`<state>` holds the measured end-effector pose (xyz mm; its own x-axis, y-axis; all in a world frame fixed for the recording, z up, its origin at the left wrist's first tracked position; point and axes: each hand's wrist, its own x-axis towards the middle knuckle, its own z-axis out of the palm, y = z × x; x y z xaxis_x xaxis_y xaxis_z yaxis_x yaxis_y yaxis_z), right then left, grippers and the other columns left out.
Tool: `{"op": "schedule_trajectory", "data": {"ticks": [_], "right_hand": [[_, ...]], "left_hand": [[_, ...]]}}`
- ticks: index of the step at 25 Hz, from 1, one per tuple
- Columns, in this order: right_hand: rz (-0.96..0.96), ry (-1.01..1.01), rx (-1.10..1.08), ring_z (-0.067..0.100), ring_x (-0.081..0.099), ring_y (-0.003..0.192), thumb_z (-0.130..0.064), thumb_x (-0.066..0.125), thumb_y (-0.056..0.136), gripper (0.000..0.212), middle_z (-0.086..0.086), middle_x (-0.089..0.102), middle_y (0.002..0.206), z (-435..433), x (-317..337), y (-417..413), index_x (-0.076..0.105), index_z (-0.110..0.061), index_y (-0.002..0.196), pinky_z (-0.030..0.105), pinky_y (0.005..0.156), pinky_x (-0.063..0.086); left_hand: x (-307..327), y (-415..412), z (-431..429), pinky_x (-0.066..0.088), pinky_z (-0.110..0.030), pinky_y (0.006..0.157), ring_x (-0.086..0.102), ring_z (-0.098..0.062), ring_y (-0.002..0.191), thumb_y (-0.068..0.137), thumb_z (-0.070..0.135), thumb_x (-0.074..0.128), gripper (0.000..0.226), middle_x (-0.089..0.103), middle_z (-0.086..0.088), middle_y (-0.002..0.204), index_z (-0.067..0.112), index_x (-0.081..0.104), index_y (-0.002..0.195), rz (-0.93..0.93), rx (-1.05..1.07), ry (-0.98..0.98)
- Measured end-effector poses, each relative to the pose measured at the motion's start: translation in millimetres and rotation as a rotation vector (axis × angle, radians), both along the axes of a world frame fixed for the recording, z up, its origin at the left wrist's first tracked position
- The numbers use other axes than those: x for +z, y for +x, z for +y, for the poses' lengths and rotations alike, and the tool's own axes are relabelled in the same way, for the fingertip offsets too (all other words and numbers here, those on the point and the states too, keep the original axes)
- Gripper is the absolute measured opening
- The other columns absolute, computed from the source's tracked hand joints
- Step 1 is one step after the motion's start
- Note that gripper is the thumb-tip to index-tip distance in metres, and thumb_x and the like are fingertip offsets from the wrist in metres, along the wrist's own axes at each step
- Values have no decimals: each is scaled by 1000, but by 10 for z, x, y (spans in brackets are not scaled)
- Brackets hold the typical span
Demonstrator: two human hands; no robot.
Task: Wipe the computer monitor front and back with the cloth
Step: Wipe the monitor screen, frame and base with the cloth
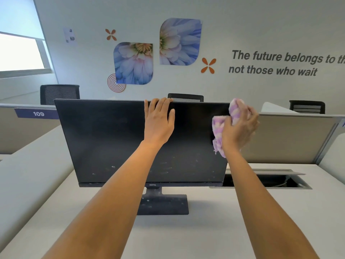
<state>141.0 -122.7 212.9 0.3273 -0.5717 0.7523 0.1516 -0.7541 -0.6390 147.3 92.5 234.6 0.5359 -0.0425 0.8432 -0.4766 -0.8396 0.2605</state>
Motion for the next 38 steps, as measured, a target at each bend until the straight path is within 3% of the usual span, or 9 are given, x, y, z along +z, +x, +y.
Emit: {"op": "schedule_trajectory", "data": {"ticks": [2, 7, 11, 15, 20, 25, 32, 35, 38], "right_hand": [[48, -58, -33, 28, 45, 113, -17, 59, 82, 50, 4, 45, 135, 139, 267, -16, 53, -34, 128, 40, 81, 44], [189, -747, -49, 32, 50, 102, -25, 63, 81, 43, 5, 51, 128, 668, 334, -30, 54, -26, 123, 43, 73, 44], [189, -842, -62, 30, 53, 98, -30, 66, 80, 41, 3, 55, 123, 536, 372, -4, 58, -26, 119, 42, 71, 46], [284, -529, -95, 32, 49, 100, -27, 60, 82, 36, 2, 52, 123, 65, 389, -43, 59, -26, 118, 41, 75, 42], [141, -142, 8, 25, 48, 107, -27, 59, 84, 45, -1, 49, 130, -209, 285, -39, 54, -31, 129, 34, 76, 46], [70, 236, 183, 20, 51, 116, -27, 59, 85, 51, -2, 53, 131, -196, -47, 2, 48, -28, 135, 24, 87, 38], [444, 470, 177, 23, 61, 99, -47, 54, 90, 40, 4, 62, 115, -185, -1275, -119, 54, -23, 123, 36, 86, 52], [337, 511, 93, 24, 58, 104, -40, 55, 91, 38, 6, 59, 121, -40, -1079, -63, 54, -23, 124, 33, 86, 49], [53, 493, 94, 23, 52, 111, -24, 62, 86, 45, 5, 50, 128, 96, -440, 13, 52, -24, 130, 31, 87, 44]], "left_hand": [[3, -1, 1, 4, -41, 117, 41, -20, 122, 95, 25, 41, 32, 54, 1, 125, 16, 51, 125, -7, -4, -11], [0, 3, 9, 6, -42, 117, 42, -20, 121, 94, 22, 42, 32, 55, 1, 123, 16, 53, 124, -10, -13, -27], [-1, -11, 19, 6, -40, 117, 42, -19, 123, 95, 21, 42, 33, 55, 1, 124, 16, 52, 125, -12, -26, -19], [7, 2, 22, 3, -36, 117, 41, -18, 124, 95, 20, 43, 32, 54, 0, 125, 17, 53, 125, -7, -55, -47], [-5, 22, -11, 1, -35, 117, 41, -18, 124, 95, 21, 44, 30, 55, 0, 124, 17, 54, 124, -20, -59, -68], [-9, 32, 5, 2, -35, 117, 41, -19, 124, 95, 22, 44, 30, 55, 0, 125, 17, 54, 123, -19, -55, -73], [-19, 22, -11, 3, -38, 117, 41, -19, 123, 94, 21, 46, 30, 55, 0, 124, 17, 53, 123, -32, -48, -59], [-17, 10, 27, 3, -39, 117, 40, -19, 124, 94, 21, 45, 31, 55, 0, 125, 17, 53, 124, -26, -50, -58], [-15, -1, 33, 4, -39, 118, 40, -19, 124, 95, 21, 45, 31, 54, 0, 126, 17, 52, 124, -18, -55, -54]]}}
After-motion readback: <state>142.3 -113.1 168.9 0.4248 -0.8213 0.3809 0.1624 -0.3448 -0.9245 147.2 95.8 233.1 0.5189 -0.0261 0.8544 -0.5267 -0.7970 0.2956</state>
